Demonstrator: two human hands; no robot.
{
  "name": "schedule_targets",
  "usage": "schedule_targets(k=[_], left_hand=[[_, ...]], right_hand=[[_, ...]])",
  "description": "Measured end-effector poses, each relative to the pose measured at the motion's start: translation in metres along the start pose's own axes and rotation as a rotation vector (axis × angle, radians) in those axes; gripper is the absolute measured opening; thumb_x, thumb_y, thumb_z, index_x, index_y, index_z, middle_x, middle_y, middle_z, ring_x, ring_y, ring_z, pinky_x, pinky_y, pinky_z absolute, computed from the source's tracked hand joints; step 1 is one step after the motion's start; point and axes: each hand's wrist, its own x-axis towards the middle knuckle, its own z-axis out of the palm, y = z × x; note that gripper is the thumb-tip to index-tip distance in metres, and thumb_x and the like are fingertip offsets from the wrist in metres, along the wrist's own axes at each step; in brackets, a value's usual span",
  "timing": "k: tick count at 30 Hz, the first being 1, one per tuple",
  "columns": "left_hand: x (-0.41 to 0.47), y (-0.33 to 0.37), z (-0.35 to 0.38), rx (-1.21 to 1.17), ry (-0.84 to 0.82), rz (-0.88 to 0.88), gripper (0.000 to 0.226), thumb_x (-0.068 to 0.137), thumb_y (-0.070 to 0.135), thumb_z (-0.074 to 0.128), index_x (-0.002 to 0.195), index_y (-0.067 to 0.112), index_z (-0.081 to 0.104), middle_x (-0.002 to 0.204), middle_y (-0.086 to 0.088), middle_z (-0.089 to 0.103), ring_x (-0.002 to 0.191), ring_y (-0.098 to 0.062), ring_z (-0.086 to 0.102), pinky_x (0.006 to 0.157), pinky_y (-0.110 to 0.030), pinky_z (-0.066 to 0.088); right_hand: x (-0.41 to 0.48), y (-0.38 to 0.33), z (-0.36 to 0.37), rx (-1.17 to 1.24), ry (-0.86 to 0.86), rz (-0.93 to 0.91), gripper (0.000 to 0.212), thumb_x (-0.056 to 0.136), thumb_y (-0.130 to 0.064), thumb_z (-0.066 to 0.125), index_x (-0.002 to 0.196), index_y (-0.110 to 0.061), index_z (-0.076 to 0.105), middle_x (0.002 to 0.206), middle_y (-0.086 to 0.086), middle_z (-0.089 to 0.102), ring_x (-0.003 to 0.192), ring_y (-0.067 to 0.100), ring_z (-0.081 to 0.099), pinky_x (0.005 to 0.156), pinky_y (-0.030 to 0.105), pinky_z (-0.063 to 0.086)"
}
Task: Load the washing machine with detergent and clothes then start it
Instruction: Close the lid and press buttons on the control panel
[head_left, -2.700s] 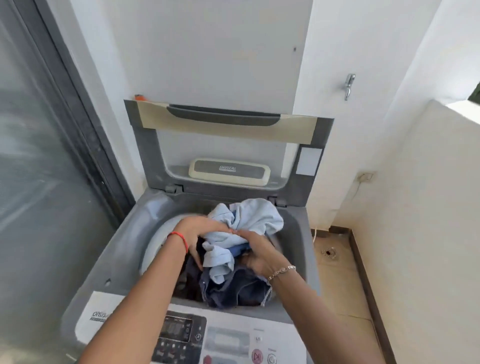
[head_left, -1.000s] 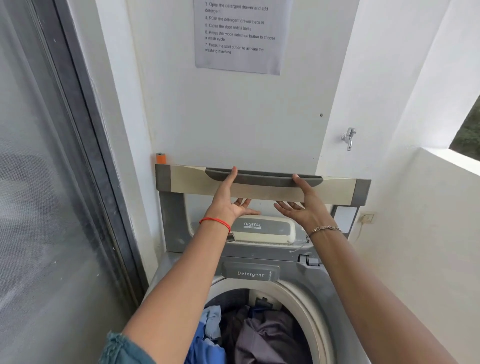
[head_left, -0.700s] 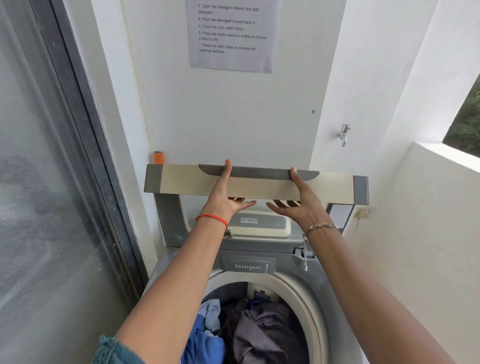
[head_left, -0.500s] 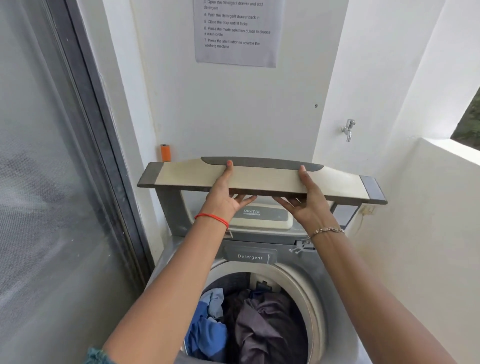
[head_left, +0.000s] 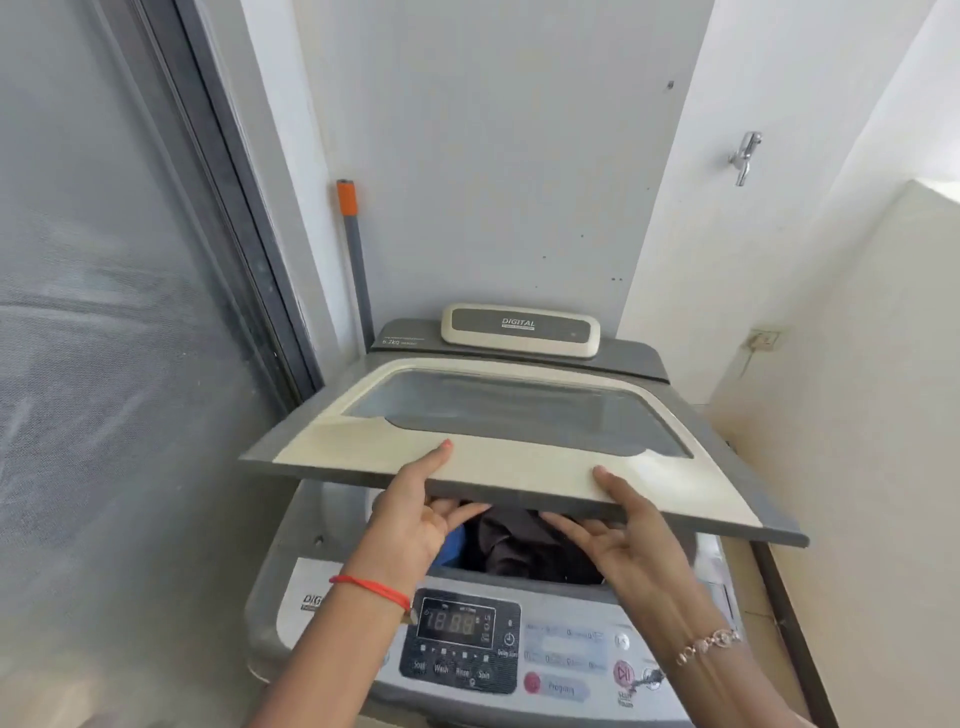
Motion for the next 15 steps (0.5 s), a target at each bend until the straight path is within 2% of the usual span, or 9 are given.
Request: schedule_targets(k=[3, 5, 6, 8, 10, 11, 13, 14, 15], left_hand=[[0.007, -0.026, -0.023, 0.001, 0.036, -0.065, 0.008, 0.087, 0.005, 0.06, 0.094, 0.006, 0.056, 0.119, -0.022, 0.057, 0.099, -0.035, 0.059, 0.078, -0.054, 0.049], [0.01, -0.035, -0.029, 0.007, 0.084, -0.081, 0.02, 0.088, 0.004, 0.058, 0.107, 0.004, 0.053, 0.129, -0.025, 0.051, 0.117, -0.04, 0.05, 0.091, -0.055, 0.044], [0.012, -0.036, -0.032, 0.02, 0.105, -0.079, 0.029, 0.087, 0.003, 0.059, 0.115, 0.002, 0.05, 0.132, -0.027, 0.048, 0.121, -0.043, 0.047, 0.093, -0.054, 0.044], [0.01, -0.035, -0.037, 0.117, 0.123, -0.085, 0.042, 0.086, 0.004, 0.061, 0.124, -0.004, 0.046, 0.126, -0.032, 0.051, 0.111, -0.046, 0.054, 0.082, -0.047, 0.053], [0.002, -0.032, -0.042, 0.506, 0.126, -0.087, 0.037, 0.086, 0.011, 0.065, 0.114, -0.01, 0.053, 0.103, -0.034, 0.063, 0.088, -0.041, 0.067, 0.061, -0.036, 0.06], [-0.001, -0.032, -0.045, 0.824, 0.137, -0.034, 0.031, 0.086, 0.017, 0.066, 0.101, -0.009, 0.062, 0.086, -0.028, 0.069, 0.077, -0.037, 0.071, 0.055, -0.031, 0.06], [-0.002, -0.029, -0.042, 1.397, 0.224, 0.308, 0.03, 0.083, 0.028, 0.067, 0.072, 0.001, 0.07, 0.066, -0.011, 0.072, 0.064, -0.025, 0.072, 0.058, -0.029, 0.06], [0.001, -0.027, -0.037, 1.563, 0.225, 0.533, 0.029, 0.081, 0.032, 0.069, 0.069, 0.006, 0.071, 0.07, -0.005, 0.073, 0.067, -0.019, 0.071, 0.065, -0.031, 0.059], [0.004, -0.025, -0.03, 1.648, 0.151, 0.723, 0.024, 0.078, 0.036, 0.071, 0.079, 0.013, 0.072, 0.086, 0.001, 0.073, 0.081, -0.014, 0.068, 0.076, -0.03, 0.056]], right_hand=[[0.006, 0.022, -0.029, -0.042, 0.039, 0.088, 0.009, 0.085, 0.001, 0.059, 0.091, 0.0, 0.053, 0.092, 0.02, 0.061, 0.089, 0.036, 0.061, 0.079, 0.056, 0.054], [0.011, 0.029, -0.041, -0.07, 0.065, 0.118, 0.009, 0.085, 0.0, 0.06, 0.091, 0.001, 0.053, 0.093, 0.021, 0.06, 0.088, 0.034, 0.061, 0.089, 0.052, 0.051], [0.013, 0.03, -0.044, -0.077, 0.071, 0.126, 0.01, 0.084, 0.0, 0.06, 0.09, 0.002, 0.053, 0.093, 0.021, 0.06, 0.087, 0.034, 0.061, 0.085, 0.051, 0.055], [0.017, 0.033, -0.048, -0.082, 0.083, 0.14, 0.009, 0.084, 0.0, 0.061, 0.09, 0.002, 0.054, 0.093, 0.021, 0.061, 0.085, 0.032, 0.061, 0.07, 0.045, 0.057], [0.02, 0.037, -0.052, -0.087, 0.108, 0.151, 0.009, 0.084, -0.001, 0.061, 0.09, 0.002, 0.055, 0.093, 0.02, 0.06, 0.084, 0.031, 0.061, 0.074, 0.044, 0.058], [0.021, 0.039, -0.055, -0.09, 0.121, 0.157, 0.01, 0.083, 0.0, 0.061, 0.09, 0.002, 0.055, 0.093, 0.02, 0.06, 0.084, 0.03, 0.06, 0.082, 0.045, 0.057], [0.022, 0.04, -0.057, -0.096, 0.13, 0.159, 0.012, 0.082, 0.0, 0.063, 0.091, 0.002, 0.055, 0.093, 0.02, 0.061, 0.084, 0.031, 0.061, 0.087, 0.046, 0.053], [0.023, 0.04, -0.057, -0.099, 0.127, 0.154, 0.013, 0.082, -0.001, 0.063, 0.091, 0.003, 0.055, 0.093, 0.02, 0.061, 0.084, 0.031, 0.061, 0.081, 0.045, 0.057], [0.023, 0.04, -0.057, -0.103, 0.124, 0.147, 0.014, 0.082, -0.001, 0.063, 0.093, 0.003, 0.055, 0.094, 0.02, 0.062, 0.084, 0.03, 0.062, 0.076, 0.046, 0.059]])
